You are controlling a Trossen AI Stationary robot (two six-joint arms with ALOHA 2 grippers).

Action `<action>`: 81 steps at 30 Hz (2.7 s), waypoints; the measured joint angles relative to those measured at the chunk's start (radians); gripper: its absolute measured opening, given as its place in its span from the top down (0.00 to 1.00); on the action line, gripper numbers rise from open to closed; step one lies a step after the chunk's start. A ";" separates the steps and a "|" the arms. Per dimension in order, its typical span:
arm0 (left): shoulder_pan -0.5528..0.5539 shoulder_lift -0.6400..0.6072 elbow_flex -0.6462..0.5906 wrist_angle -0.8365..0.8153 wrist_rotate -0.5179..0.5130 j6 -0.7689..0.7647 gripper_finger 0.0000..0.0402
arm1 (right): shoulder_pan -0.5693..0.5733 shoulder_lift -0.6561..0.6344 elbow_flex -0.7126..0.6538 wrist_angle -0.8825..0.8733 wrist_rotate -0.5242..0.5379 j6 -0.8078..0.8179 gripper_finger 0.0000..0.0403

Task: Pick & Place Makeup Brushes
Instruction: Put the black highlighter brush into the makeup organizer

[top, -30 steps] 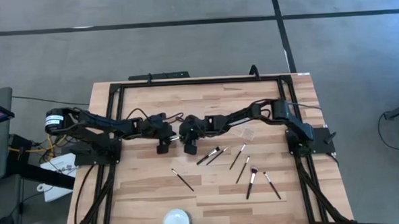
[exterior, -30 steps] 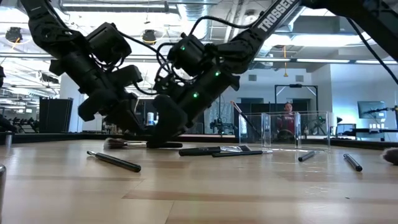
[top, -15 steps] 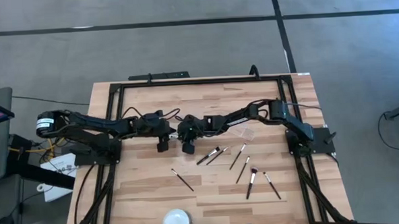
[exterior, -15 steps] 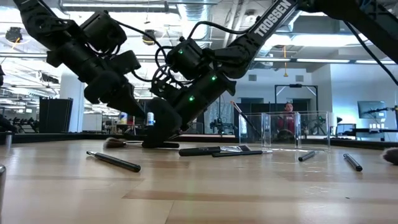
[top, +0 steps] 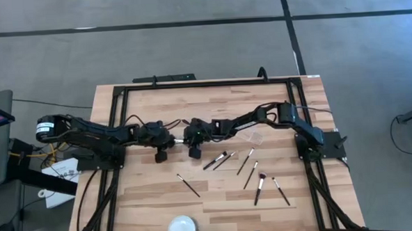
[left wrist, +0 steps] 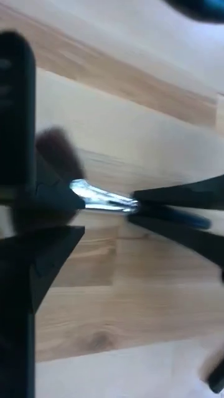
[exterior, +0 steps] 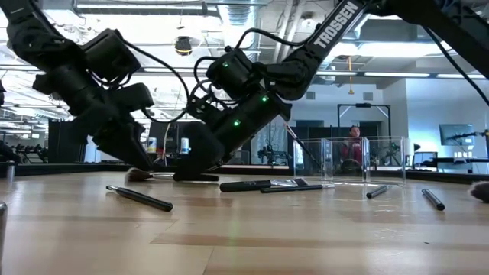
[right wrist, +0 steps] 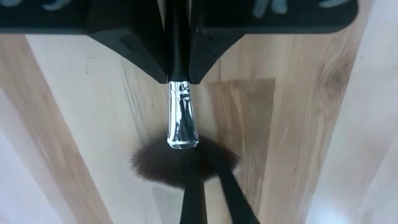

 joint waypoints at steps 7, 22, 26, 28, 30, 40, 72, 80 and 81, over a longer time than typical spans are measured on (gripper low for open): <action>-0.001 -0.001 -0.006 0.043 -0.050 0.020 0.67 | -0.006 -0.001 0.001 0.027 0.001 0.026 0.92; -0.066 -0.061 -0.005 0.267 -0.097 0.010 0.62 | -0.031 -0.132 0.005 -0.065 0.293 0.045 0.92; -0.071 -0.122 -0.005 0.262 -0.101 -0.027 0.64 | -0.032 -0.232 0.006 -0.150 0.381 0.045 0.92; -0.068 -0.146 -0.005 0.264 -0.101 -0.038 0.65 | -0.030 -0.288 0.005 -0.212 0.406 0.043 0.92; -0.062 -0.163 -0.005 0.261 -0.101 -0.039 0.65 | -0.023 -0.353 0.006 -0.282 0.421 0.045 0.92; -0.060 -0.176 -0.005 0.263 -0.102 -0.038 0.67 | 0.122 -0.658 -0.034 -0.669 0.617 0.125 0.92; 0.008 0.054 0.245 0.609 0.143 -0.107 0.75 | 0.134 -0.901 -1.133 1.161 0.408 0.139 0.92; 0.049 0.256 0.447 0.606 0.261 -0.097 0.66 | 0.104 -0.838 -1.014 1.157 0.202 0.129 0.92; 0.049 0.265 0.457 0.607 0.264 -0.094 0.64 | 0.101 -0.830 -1.006 1.153 0.187 0.124 0.92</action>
